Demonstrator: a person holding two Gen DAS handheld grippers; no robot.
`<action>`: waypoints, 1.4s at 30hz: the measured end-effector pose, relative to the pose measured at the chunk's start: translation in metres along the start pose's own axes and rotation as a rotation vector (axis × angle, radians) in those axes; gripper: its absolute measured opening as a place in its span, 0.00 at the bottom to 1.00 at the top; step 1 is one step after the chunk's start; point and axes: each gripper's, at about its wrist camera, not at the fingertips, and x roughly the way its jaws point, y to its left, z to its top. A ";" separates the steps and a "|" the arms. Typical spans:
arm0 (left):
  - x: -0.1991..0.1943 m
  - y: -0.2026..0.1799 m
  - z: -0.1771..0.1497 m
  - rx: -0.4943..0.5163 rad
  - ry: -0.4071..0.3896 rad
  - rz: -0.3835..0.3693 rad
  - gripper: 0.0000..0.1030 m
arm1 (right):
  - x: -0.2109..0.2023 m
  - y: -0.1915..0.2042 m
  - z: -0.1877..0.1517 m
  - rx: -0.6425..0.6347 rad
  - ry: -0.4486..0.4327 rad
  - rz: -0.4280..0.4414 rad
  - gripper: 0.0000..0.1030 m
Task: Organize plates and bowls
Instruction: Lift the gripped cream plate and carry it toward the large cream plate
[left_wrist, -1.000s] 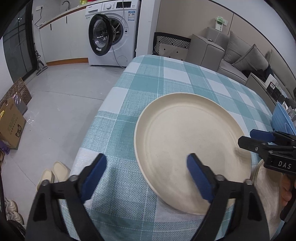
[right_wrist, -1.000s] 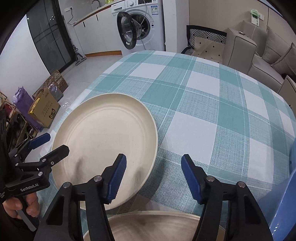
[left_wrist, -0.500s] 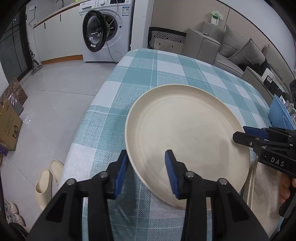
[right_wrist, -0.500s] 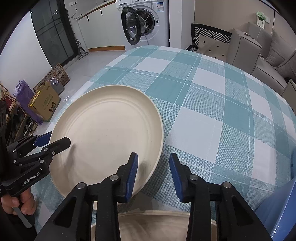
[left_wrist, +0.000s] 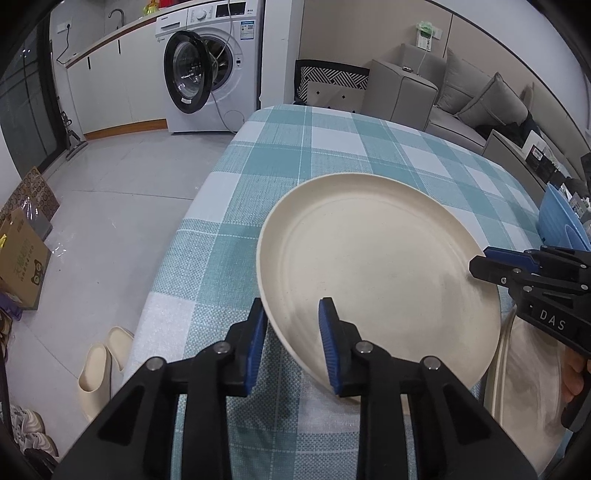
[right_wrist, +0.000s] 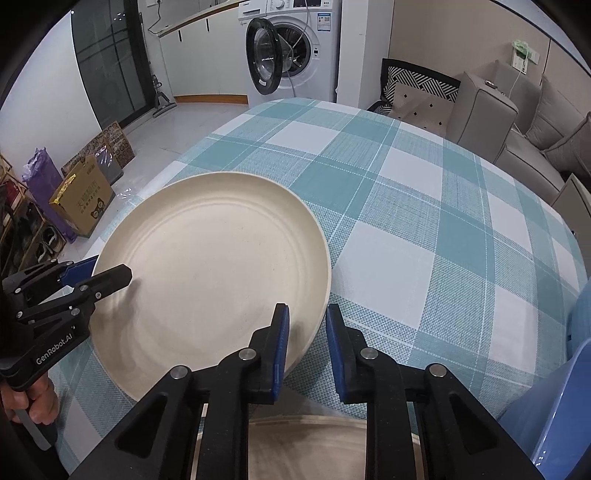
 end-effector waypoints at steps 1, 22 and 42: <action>0.000 0.000 0.000 0.001 -0.001 0.001 0.26 | -0.001 0.000 0.000 -0.003 -0.004 0.000 0.20; 0.003 -0.005 -0.001 0.009 0.017 0.013 0.26 | 0.008 -0.002 -0.003 0.003 0.015 0.002 0.17; -0.020 -0.019 0.000 0.040 -0.032 0.007 0.26 | -0.028 -0.010 -0.009 0.025 -0.067 -0.018 0.15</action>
